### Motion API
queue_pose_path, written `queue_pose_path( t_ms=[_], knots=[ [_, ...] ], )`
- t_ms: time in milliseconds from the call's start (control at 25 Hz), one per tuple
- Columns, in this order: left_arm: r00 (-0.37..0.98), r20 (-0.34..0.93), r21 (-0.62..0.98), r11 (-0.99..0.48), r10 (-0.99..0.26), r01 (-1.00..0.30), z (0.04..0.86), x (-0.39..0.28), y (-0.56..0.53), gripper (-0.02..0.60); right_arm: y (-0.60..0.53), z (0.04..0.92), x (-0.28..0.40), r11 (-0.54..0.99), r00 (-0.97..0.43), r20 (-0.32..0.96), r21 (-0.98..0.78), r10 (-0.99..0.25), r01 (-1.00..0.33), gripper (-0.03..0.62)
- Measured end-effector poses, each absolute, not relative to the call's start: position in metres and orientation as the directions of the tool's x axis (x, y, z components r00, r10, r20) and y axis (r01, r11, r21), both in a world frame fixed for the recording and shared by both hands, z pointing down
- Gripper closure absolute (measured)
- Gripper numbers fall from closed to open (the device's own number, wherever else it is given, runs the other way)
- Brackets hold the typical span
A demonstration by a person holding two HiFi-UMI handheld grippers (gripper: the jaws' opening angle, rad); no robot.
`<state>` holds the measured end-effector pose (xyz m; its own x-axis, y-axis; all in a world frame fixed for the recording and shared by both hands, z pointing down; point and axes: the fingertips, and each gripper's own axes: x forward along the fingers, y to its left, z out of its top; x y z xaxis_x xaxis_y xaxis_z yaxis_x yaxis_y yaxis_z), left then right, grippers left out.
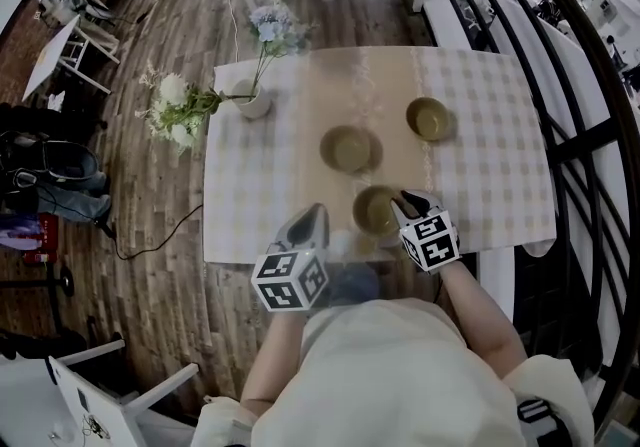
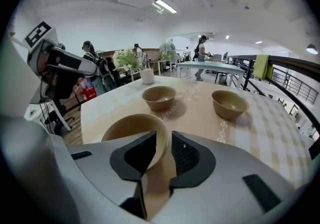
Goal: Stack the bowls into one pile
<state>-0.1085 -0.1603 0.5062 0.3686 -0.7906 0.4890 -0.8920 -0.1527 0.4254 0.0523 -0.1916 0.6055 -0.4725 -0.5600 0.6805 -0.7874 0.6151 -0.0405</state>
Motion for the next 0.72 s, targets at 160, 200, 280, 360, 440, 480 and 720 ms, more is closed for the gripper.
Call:
queue_pose_path(
  t_ms=[160, 200, 280, 360, 440, 480, 720],
  knots=[
    [0.367, 0.49, 0.424, -0.152, -0.791, -0.893, 0.507, -0.113, -0.164, 0.577, -0.194, 0.614, 0.052, 0.609, -0.459, 0.697, -0.041, -0.55, -0.792, 0.514],
    [0.367, 0.49, 0.425, -0.151, -0.791, -0.893, 0.507, -0.114, -0.165, 0.577, -0.194, 0.615, 0.052, 0.607, -0.453, 0.703, -0.039, -0.548, -0.794, 0.524],
    [0.368, 0.487, 0.425, -0.152, -0.792, -0.892, 0.507, -0.117, -0.167, 0.577, -0.195, 0.616, 0.053, 0.6, -0.441, 0.709, -0.033, -0.55, -0.8, 0.553],
    [0.368, 0.483, 0.425, -0.155, -0.795, -0.892, 0.506, -0.119, -0.169, 0.577, -0.196, 0.616, 0.054, 0.588, -0.433, 0.709, -0.033, -0.556, -0.809, 0.568],
    [0.371, 0.477, 0.427, -0.159, -0.797, -0.89, 0.506, -0.12, -0.171, 0.577, -0.198, 0.613, 0.055, 0.575, -0.431, 0.704, -0.039, -0.565, -0.817, 0.577],
    [0.373, 0.474, 0.428, -0.162, -0.797, -0.889, 0.506, -0.12, -0.173, 0.577, -0.198, 0.61, 0.055, 0.571, -0.43, 0.701, -0.04, -0.569, -0.82, 0.577],
    [0.392, 0.453, 0.432, -0.188, -0.801, -0.882, 0.502, -0.121, -0.181, 0.577, -0.205, 0.59, 0.052, 0.555, -0.433, 0.677, -0.043, -0.595, -0.831, 0.585]
  ],
)
